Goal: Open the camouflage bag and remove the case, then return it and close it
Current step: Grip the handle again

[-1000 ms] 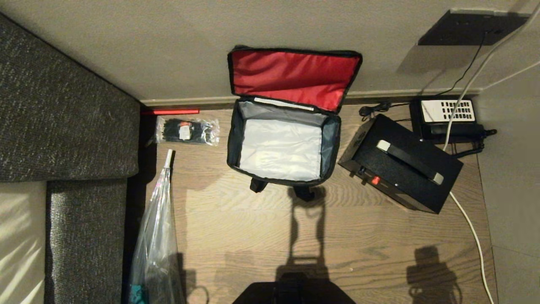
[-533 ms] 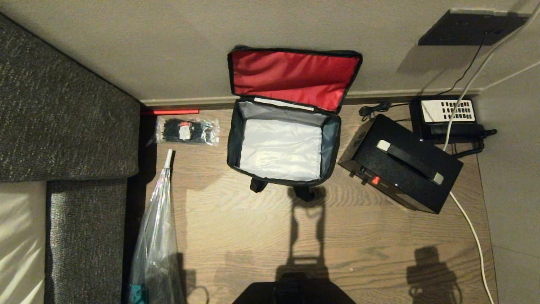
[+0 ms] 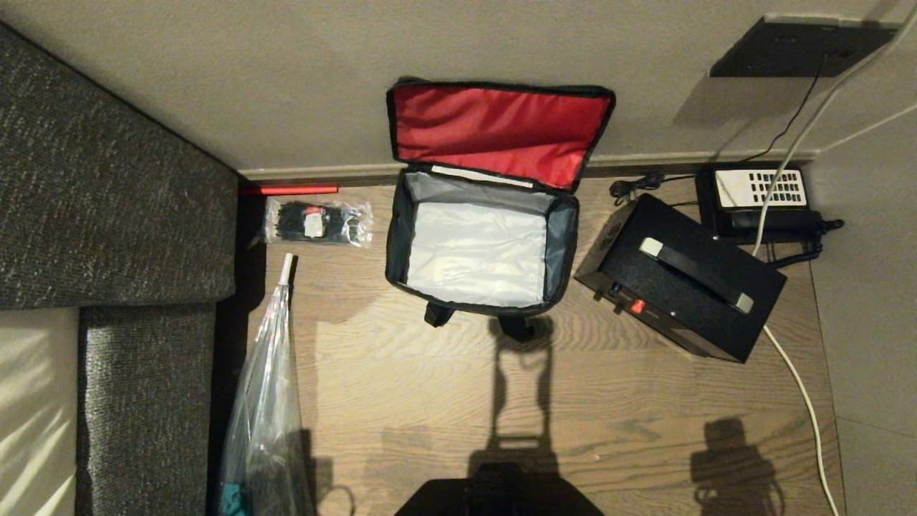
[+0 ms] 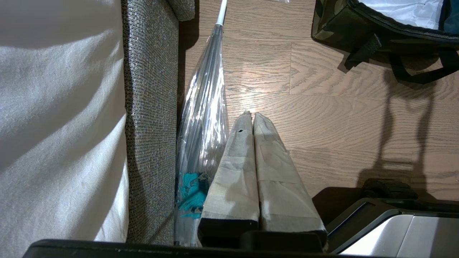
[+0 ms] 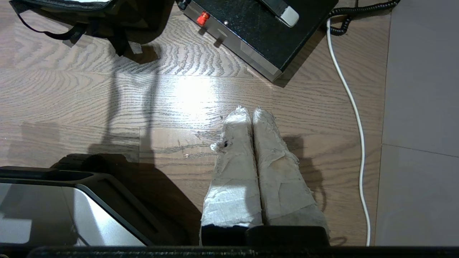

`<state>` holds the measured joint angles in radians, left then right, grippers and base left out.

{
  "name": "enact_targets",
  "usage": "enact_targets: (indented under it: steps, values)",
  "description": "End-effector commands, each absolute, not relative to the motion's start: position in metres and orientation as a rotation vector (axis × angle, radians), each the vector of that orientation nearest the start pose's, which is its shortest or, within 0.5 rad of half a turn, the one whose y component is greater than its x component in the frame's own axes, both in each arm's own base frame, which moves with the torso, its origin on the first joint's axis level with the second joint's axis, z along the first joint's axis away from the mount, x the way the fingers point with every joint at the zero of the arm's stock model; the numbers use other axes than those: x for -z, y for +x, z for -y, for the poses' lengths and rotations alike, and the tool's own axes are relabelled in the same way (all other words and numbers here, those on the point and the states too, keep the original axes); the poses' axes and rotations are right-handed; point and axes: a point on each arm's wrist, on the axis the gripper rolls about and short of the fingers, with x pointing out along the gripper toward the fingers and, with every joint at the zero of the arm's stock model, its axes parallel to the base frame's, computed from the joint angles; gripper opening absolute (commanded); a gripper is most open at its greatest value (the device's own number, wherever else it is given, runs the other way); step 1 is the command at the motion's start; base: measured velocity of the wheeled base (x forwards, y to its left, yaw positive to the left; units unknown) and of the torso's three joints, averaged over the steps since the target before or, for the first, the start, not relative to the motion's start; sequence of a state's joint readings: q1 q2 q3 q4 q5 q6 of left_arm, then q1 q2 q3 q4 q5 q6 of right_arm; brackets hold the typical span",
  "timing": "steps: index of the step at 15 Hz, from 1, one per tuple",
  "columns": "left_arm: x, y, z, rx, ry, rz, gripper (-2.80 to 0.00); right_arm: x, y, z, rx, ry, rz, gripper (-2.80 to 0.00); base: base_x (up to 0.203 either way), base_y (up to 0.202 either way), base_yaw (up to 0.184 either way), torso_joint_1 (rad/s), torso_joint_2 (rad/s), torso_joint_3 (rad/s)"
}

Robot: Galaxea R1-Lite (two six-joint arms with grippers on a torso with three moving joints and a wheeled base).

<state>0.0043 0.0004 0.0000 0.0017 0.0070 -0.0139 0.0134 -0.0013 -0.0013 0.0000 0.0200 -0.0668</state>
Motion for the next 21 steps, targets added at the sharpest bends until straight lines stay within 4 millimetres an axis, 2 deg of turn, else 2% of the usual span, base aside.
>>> enact_targets:
  steps: [1, 21]
  values:
    - [-0.0744, -0.0227, -0.0001, -0.012, -0.014, -0.003, -2.80, -0.0759, -0.0230, -0.0001, -0.034, -0.067, 0.004, -2.80, 0.000, 0.000, 0.000, 0.000, 0.00, 0.000]
    - [-0.0744, -0.0227, -0.0001, -0.012, -0.015, -0.003, -2.80, -0.0754, -0.0229, -0.0002, -0.037, -0.078, 0.003, -2.80, 0.000, 0.000, 0.000, 0.000, 0.00, 0.000]
